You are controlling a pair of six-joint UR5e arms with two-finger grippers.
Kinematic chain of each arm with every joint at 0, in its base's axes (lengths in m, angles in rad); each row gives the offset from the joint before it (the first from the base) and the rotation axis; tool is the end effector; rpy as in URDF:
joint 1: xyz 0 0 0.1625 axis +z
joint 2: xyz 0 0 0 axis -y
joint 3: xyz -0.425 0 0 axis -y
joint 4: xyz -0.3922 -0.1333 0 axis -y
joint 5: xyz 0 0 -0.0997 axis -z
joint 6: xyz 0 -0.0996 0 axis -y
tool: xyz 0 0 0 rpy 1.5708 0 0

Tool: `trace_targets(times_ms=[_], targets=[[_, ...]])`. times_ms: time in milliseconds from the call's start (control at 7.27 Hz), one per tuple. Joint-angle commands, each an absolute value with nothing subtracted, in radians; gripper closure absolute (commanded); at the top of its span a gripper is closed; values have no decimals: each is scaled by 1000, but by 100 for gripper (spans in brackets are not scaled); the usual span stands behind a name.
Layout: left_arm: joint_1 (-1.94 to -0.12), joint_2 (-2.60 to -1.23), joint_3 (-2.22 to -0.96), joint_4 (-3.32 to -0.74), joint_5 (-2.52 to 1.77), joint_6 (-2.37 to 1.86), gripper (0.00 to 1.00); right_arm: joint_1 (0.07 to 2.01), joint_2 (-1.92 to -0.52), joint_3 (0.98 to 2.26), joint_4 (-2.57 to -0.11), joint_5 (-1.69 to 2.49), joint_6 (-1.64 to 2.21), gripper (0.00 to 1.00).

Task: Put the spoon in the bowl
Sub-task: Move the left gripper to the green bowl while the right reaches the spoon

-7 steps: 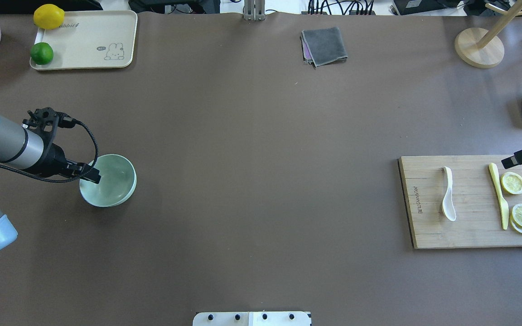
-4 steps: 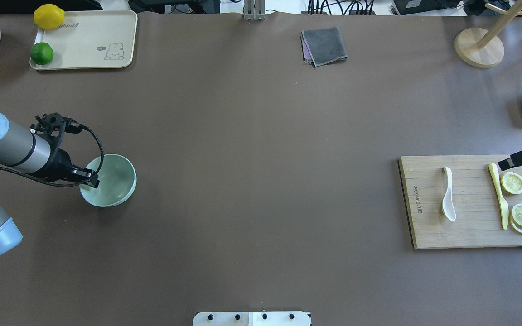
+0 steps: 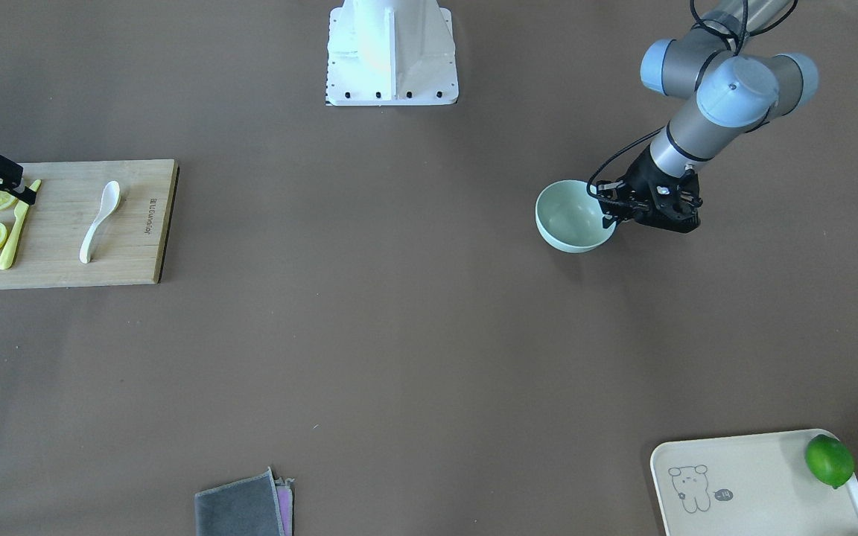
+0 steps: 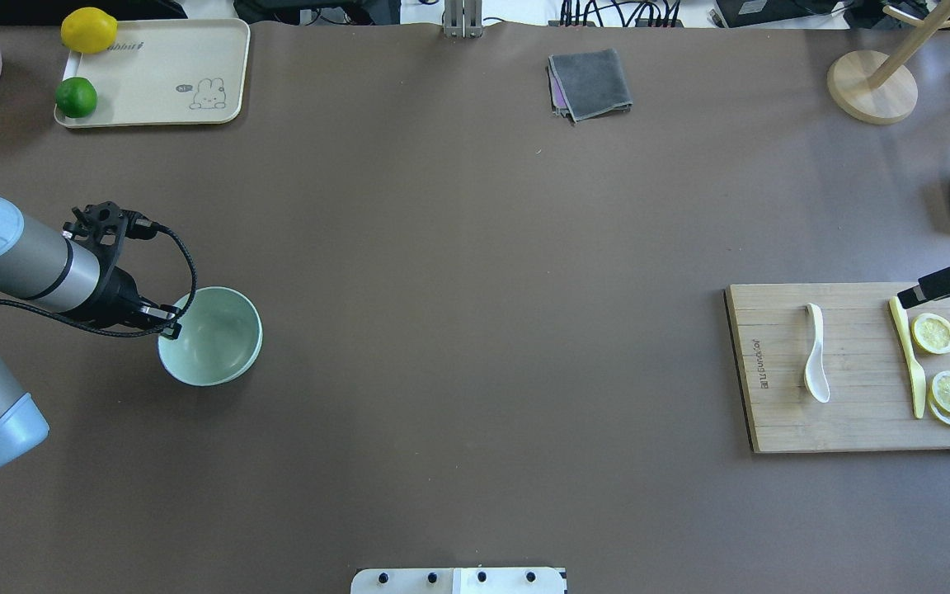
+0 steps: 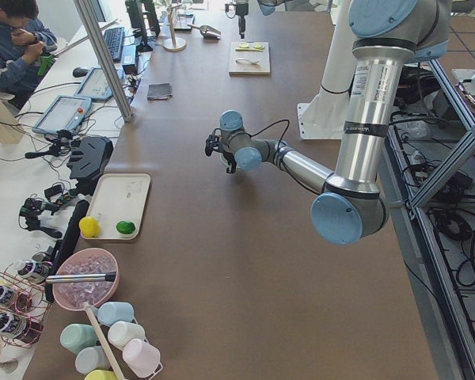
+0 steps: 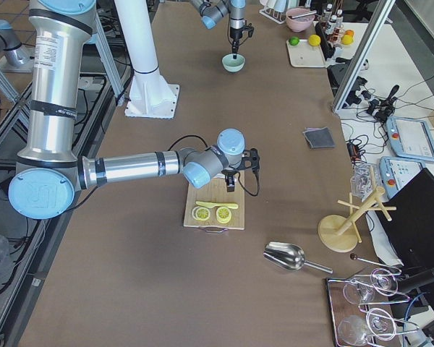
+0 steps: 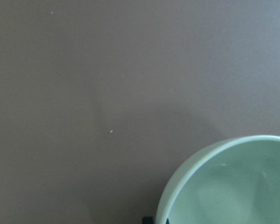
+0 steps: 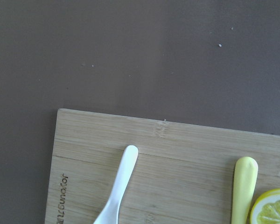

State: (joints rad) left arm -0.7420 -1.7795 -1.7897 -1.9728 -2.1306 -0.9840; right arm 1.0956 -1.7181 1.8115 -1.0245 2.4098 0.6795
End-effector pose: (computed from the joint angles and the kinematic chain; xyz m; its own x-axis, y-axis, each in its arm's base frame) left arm 0.3691 -0.4475 0.3991 0.5716 0.1125 -0.8128 -0.0392 0.9932 0.1099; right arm -0.1522 -0.4253 0.5402 0.5348 -0.0967 0.8394 0.0398 0.9952 0.0893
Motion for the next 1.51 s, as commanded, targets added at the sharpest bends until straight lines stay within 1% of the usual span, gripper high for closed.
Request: trace_targets(times_ms=[0,138,275,413,688,1101,1239,1376], targets=[[-662,-1992,-1815,-1753,-2106,-1183,100,1007,-1720,1825,-1023,2340,832,10],[-584,-2055,-1809,-1717,-2029,-1250,100,947,-1712,1825,-1023,2303,945,17],[-504,-2098,-1798,-1677,-1961,-1268,100,905,-1707,1824,-1023,2281,1018,21],[-480,-2164,-1775,-1634,-1933,-1288,100,881,-1706,1821,-1022,2260,1043,24],[-462,-2288,-1650,-1629,-1930,-1334,100,833,-1692,1806,-1022,2206,1086,28],[-434,-2296,-1640,-1631,-1884,-1336,100,830,-1605,1726,-1020,2200,1130,32],[-425,-2295,-1640,-1631,-1882,-1338,100,831,-1611,1726,-1019,2200,1131,41],[-420,-2296,-1641,-1634,-1884,-1371,100,831,-1609,1727,-1019,2188,1132,67]])
